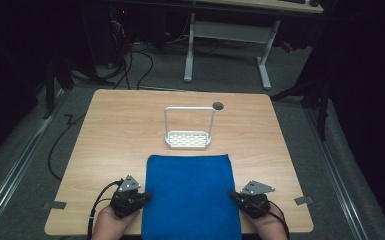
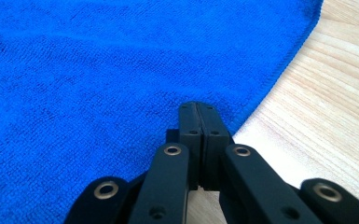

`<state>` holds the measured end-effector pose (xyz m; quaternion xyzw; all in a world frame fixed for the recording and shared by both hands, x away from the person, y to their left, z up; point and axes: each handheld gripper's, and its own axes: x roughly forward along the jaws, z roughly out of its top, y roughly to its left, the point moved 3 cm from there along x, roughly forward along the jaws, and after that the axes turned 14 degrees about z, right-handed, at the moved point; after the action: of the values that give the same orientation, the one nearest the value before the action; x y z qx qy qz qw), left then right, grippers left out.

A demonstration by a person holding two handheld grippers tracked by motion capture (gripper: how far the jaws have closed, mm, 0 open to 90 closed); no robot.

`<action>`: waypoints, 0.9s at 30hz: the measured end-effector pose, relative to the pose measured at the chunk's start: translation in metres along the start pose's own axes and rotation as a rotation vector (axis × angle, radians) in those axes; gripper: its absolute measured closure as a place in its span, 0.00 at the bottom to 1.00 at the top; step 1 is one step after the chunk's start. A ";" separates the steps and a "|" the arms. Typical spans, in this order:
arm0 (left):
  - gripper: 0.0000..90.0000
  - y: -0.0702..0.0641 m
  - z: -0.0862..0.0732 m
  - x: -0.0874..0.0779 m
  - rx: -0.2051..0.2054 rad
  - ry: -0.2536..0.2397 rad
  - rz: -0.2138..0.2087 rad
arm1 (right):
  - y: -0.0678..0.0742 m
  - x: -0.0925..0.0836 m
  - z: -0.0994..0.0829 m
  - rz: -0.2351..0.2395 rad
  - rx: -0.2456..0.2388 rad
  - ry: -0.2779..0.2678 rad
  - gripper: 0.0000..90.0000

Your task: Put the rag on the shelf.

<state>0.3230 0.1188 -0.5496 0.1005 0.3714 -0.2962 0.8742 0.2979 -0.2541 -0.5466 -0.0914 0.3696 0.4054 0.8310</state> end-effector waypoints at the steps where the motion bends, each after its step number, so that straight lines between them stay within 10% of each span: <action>1: 0.95 0.000 0.001 0.000 -0.005 -0.002 -0.006 | 0.000 0.000 0.000 -0.001 -0.004 0.001 0.99; 6: 0.79 0.008 0.007 -0.003 -0.025 -0.075 0.059 | -0.005 -0.010 0.003 -0.004 0.005 -0.076 0.91; 10: 0.71 0.033 0.019 0.005 -0.117 -0.117 0.137 | -0.014 -0.014 0.000 -0.008 0.029 -0.097 0.87; 27: 0.68 0.054 0.069 0.053 -0.080 -0.080 0.290 | -0.015 -0.021 0.001 0.003 0.011 -0.128 0.82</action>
<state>0.4247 0.1112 -0.5416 0.1064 0.3292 -0.1557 0.9252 0.3012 -0.2766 -0.5335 -0.0601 0.3181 0.4095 0.8529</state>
